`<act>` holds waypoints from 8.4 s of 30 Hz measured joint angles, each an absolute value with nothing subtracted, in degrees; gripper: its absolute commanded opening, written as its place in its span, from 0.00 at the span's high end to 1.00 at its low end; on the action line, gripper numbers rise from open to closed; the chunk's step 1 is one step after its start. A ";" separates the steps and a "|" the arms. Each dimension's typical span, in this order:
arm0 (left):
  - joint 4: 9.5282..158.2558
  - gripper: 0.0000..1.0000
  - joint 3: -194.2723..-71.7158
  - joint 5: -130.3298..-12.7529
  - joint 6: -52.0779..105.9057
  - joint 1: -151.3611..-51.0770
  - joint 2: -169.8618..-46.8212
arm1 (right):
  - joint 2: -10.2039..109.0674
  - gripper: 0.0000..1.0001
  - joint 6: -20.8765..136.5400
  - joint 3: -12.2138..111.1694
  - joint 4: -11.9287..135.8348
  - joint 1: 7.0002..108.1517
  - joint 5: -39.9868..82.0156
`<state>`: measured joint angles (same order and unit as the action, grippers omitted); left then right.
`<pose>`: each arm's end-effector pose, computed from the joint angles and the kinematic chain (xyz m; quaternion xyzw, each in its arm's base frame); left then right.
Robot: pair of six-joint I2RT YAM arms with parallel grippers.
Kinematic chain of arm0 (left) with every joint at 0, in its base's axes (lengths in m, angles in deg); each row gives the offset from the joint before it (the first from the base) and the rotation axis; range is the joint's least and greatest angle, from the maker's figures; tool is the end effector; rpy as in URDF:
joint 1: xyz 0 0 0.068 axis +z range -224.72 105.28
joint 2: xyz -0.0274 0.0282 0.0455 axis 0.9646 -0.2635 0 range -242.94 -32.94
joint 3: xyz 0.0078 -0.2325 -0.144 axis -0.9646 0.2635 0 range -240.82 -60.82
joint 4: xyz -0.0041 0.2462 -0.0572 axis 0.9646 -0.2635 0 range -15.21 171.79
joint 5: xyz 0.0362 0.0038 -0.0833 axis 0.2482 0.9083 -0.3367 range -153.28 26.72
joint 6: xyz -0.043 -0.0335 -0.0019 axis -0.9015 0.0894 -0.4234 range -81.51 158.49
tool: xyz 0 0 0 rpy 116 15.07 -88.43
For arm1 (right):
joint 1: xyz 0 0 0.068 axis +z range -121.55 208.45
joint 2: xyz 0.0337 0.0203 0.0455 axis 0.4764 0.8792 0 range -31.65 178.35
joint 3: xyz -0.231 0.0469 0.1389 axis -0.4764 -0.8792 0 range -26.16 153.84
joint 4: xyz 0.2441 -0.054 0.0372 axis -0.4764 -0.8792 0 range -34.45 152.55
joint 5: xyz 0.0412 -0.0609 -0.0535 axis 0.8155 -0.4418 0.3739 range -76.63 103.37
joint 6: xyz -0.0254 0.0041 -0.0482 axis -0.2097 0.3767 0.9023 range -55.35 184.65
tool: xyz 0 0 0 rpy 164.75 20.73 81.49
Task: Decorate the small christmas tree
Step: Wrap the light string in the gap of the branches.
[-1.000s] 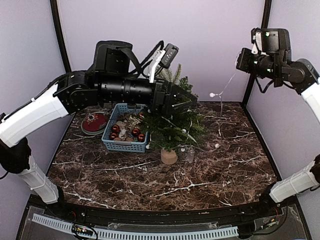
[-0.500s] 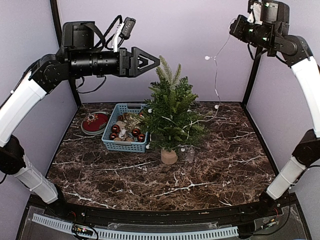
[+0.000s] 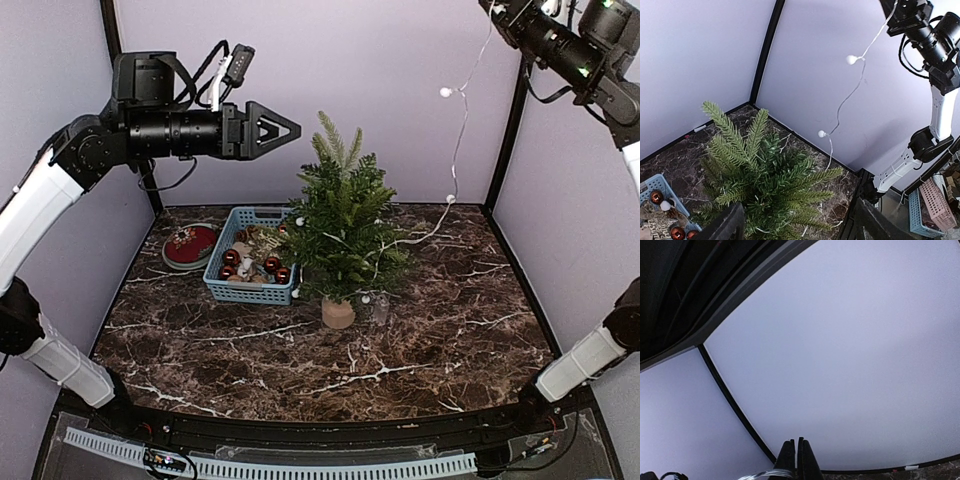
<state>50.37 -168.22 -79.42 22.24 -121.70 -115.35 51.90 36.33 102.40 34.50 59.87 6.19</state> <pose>0.1847 -0.2129 0.5177 0.2858 0.6872 -0.4349 0.5069 0.1901 0.1107 0.6179 0.0343 0.5951 0.3671 0.7141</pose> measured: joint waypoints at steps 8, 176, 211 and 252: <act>51.40 0.21 -166.38 -78.55 22.66 -119.12 -115.35 | 51.05 1.00 33.18 102.40 41.58 59.87 8.66; 72.05 1.00 -181.60 -86.31 18.83 -112.94 -140.92 | 80.31 1.00 55.41 100.12 38.39 69.42 20.97; 72.31 1.00 -183.58 -86.04 16.80 -112.94 -141.49 | 57.84 0.47 53.18 74.64 45.53 69.79 22.41; 70.89 1.00 -184.63 -86.68 15.86 -112.28 -141.73 | 66.26 1.00 56.83 78.92 42.28 71.10 25.08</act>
